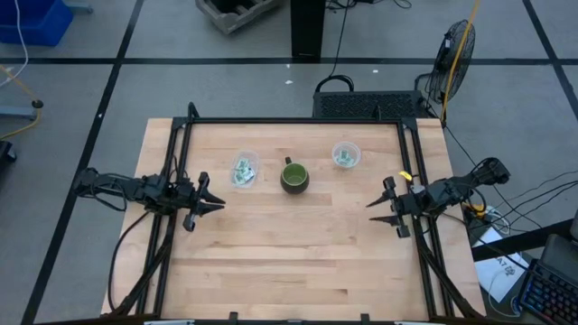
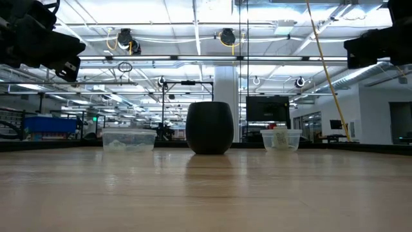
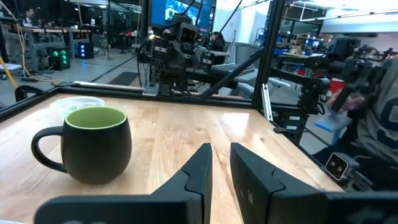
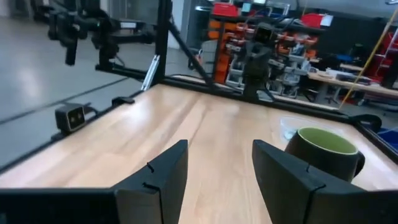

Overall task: Pick and place items into bin
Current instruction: Return to Home Position

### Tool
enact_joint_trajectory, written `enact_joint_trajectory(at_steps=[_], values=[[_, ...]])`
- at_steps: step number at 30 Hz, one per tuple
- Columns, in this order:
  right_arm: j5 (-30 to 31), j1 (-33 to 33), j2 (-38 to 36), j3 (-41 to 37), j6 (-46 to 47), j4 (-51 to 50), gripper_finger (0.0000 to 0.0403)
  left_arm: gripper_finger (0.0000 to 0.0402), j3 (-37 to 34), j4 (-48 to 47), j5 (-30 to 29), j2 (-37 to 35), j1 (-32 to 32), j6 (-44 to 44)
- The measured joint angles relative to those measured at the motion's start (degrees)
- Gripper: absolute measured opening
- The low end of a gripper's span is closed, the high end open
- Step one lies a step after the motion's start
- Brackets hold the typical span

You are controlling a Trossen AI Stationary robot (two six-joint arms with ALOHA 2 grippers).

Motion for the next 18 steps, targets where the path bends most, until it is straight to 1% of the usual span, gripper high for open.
enact_joint_trajectory(at_steps=[7,18], values=[[0.1,0.0,0.0,-0.3,2.6,6.0,0.0171,0.0061,0.0,0.0,0.0,0.0,0.0,0.0],[0.1,0.0,0.0,-0.3,2.6,6.6,0.0171,0.0061,0.0,0.1,0.0,0.0,0.0,0.0]])
